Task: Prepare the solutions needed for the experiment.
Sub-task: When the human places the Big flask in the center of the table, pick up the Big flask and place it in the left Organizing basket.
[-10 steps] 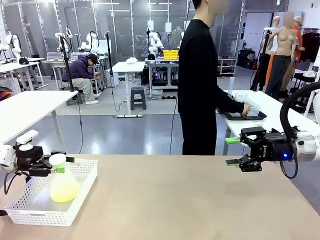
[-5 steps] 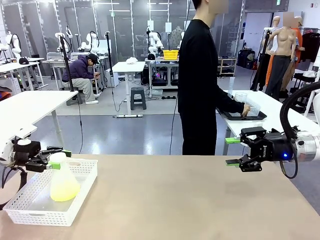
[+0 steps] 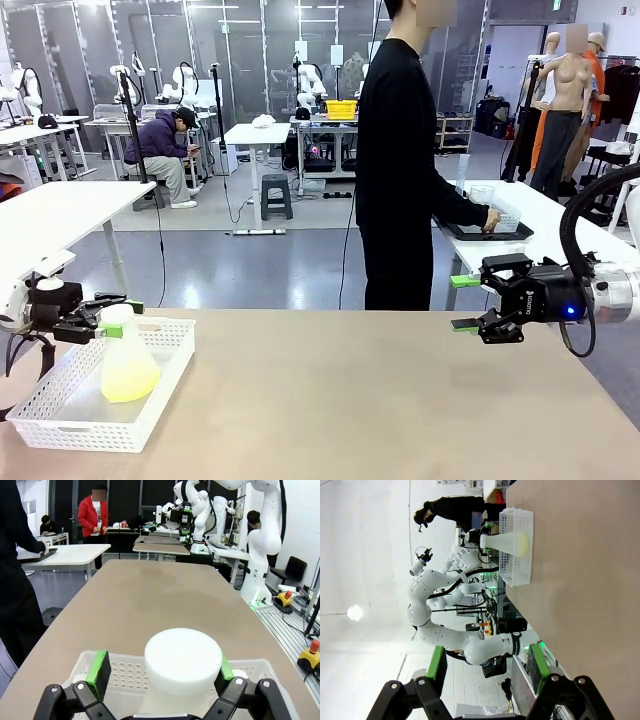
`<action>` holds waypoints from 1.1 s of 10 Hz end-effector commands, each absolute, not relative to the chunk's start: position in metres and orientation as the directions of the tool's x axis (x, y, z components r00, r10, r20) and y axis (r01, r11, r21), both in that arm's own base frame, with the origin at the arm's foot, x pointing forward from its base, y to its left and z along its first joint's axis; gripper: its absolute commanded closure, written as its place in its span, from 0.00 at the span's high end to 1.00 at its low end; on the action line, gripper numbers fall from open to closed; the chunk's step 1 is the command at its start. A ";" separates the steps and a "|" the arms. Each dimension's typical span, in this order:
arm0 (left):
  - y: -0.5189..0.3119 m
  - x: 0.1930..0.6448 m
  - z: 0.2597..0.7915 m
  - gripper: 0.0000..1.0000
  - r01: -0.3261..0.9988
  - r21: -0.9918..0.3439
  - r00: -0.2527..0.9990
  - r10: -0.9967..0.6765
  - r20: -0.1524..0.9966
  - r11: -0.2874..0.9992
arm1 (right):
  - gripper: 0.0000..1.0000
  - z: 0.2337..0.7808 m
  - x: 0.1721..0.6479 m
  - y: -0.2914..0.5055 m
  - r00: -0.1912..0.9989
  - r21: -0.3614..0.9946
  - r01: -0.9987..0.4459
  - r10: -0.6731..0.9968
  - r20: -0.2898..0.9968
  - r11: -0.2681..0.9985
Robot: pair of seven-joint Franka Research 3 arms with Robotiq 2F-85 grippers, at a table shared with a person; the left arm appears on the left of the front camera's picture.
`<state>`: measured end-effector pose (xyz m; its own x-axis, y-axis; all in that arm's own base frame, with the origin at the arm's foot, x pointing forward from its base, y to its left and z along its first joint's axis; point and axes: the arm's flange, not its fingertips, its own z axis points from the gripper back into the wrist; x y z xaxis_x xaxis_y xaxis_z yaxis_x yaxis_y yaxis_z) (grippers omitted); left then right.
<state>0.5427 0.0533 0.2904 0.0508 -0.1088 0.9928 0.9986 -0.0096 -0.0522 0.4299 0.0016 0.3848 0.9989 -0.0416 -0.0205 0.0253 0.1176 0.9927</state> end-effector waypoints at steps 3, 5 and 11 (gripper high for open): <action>0.054 0.541 0.291 1.00 0.999 -0.039 0.035 -0.109 0.993 -0.031 | 0.82 0.386 0.430 0.002 0.999 0.992 0.023 -0.045 -0.018 0.120; 0.054 0.541 0.291 1.00 0.999 -0.039 0.035 -0.109 0.993 -0.031 | 0.82 0.386 0.430 0.002 0.999 0.992 0.023 -0.045 -0.018 0.120; 0.092 0.537 0.334 1.00 0.999 -0.027 0.023 -0.143 0.989 -0.024 | 0.82 0.386 0.430 0.002 0.999 0.992 0.023 -0.045 -0.018 0.120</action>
<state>0.5413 0.0901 0.3241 0.0114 -0.1293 0.9915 0.9999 0.0091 -0.0103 0.4299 0.0017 0.3848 0.9989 -0.0415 -0.0205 0.0253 0.1176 0.9927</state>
